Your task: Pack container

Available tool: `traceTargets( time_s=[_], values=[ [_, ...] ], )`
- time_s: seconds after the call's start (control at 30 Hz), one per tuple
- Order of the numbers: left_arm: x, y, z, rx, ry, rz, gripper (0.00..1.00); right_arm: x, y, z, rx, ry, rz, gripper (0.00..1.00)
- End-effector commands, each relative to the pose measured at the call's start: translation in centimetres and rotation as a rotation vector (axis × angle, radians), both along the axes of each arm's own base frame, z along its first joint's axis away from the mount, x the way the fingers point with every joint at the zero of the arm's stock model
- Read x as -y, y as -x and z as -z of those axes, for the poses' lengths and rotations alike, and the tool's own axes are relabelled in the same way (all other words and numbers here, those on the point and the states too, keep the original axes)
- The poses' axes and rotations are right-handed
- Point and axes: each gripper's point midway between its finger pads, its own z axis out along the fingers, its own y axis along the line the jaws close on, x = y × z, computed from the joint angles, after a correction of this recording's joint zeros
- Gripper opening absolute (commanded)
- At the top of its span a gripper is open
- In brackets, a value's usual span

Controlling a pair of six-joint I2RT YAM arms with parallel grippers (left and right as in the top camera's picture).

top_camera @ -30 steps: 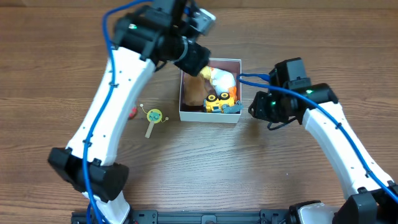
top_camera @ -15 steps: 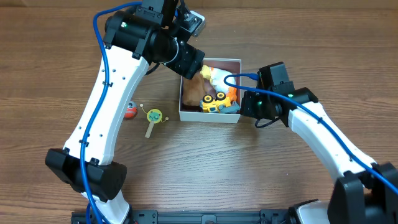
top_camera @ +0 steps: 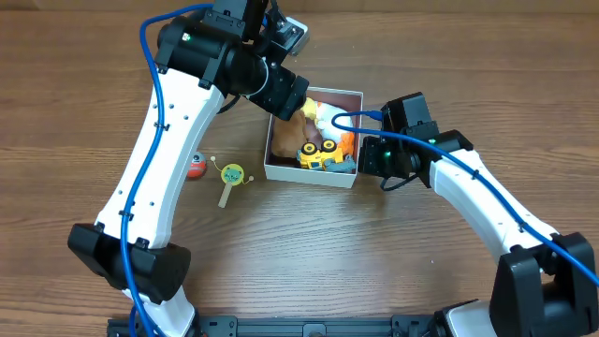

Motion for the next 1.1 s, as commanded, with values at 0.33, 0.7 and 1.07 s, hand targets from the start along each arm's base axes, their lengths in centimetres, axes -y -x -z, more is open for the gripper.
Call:
traceTargets(
  time_s=[0.33,0.7,1.07],
  values=[
    [-1.7,0.3,-0.1,0.015,-0.09,-0.011,0.95,-2.5,2.0,-6.2,0.139,-0.077,-0.12,0.04],
    [-1.8,0.6,0.0,0.003,-0.093,-0.01,0.98,-1.1,0.3,-0.4,0.068,0.106,-0.073,0.04],
    [-7.6,3.4,1.6,-0.161,-0.233,-0.111,0.91,2.2,-1.9,-15.9,0.381,0.063,0.032,0.46]
  ],
)
